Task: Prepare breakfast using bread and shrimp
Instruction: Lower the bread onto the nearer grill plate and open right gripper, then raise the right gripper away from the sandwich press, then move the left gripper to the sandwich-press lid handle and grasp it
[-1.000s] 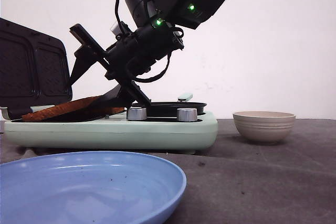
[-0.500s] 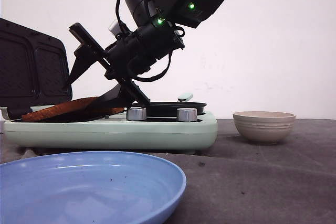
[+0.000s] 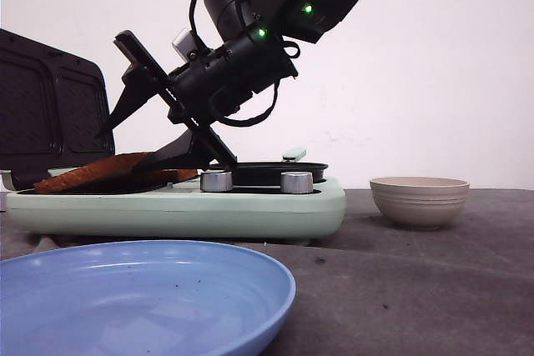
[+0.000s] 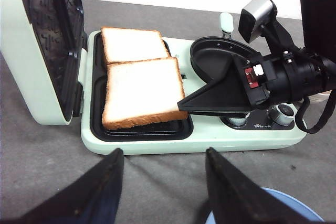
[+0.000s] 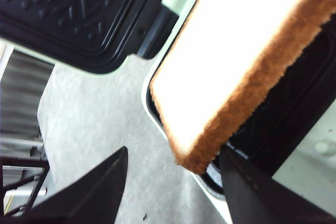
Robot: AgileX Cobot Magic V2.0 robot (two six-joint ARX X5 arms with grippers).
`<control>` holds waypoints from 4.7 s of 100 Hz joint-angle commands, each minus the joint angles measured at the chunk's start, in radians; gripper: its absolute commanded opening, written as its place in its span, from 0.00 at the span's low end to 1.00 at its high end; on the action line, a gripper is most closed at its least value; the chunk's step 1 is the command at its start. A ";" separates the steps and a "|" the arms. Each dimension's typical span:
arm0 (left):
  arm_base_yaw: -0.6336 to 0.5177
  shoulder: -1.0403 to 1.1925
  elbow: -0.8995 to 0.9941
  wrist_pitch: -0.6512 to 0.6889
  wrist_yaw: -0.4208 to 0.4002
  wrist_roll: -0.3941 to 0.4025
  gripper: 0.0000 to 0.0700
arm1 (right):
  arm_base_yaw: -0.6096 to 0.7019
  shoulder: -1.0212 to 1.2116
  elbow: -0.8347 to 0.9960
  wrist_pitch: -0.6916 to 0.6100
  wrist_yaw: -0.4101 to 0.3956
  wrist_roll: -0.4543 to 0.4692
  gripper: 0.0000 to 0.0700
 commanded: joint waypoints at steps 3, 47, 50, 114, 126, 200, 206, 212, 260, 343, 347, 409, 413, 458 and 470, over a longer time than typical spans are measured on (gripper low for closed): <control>-0.001 0.000 0.005 0.011 -0.003 0.016 0.33 | 0.039 0.024 0.004 -0.047 -0.060 0.064 0.49; -0.001 0.000 0.005 0.012 -0.003 0.016 0.33 | -0.003 0.022 0.005 -0.150 -0.026 0.016 0.48; -0.001 0.000 0.005 0.012 -0.003 0.017 0.33 | -0.005 0.022 0.005 -0.161 -0.024 0.005 0.48; -0.001 0.000 0.005 0.020 -0.011 0.017 0.33 | -0.037 -0.122 0.011 -0.165 0.030 -0.119 0.48; -0.001 0.000 0.005 0.020 -0.014 0.017 0.33 | -0.063 -0.202 0.011 -0.191 0.068 -0.172 0.48; -0.001 0.000 0.005 0.024 -0.034 0.013 0.33 | -0.220 -0.741 -0.034 -0.675 0.452 -0.636 0.48; -0.001 0.000 0.005 0.024 -0.034 0.013 0.33 | -0.224 -0.780 -0.069 -0.673 0.468 -0.647 0.48; -0.001 0.000 0.005 0.024 -0.035 0.013 0.33 | -0.229 -0.829 -0.126 -0.657 0.470 -0.653 0.48; -0.001 0.000 0.005 0.024 -0.034 0.013 0.33 | -0.243 -1.341 -0.815 -0.335 0.470 -0.556 0.48; 0.000 0.000 0.005 0.033 -0.036 -0.128 0.33 | -0.242 -1.516 -1.020 -0.282 0.511 -0.496 0.48; 0.002 0.000 0.005 0.039 -0.045 -0.159 0.33 | -0.242 -1.516 -1.020 -0.281 0.507 -0.495 0.48; 0.156 0.316 0.216 0.140 -0.001 -0.427 0.41 | -0.242 -1.514 -1.021 -0.364 0.492 -0.478 0.48; 0.176 0.340 0.241 0.140 0.003 -0.433 0.41 | -0.242 -1.514 -1.021 -0.373 0.492 -0.478 0.48; 0.417 0.564 0.412 0.247 0.208 -0.652 0.45 | -0.242 -1.514 -1.021 -0.385 0.493 -0.482 0.48; 0.448 0.635 0.412 0.317 0.255 -0.726 0.45 | -0.242 -1.514 -1.021 -0.385 0.493 -0.482 0.48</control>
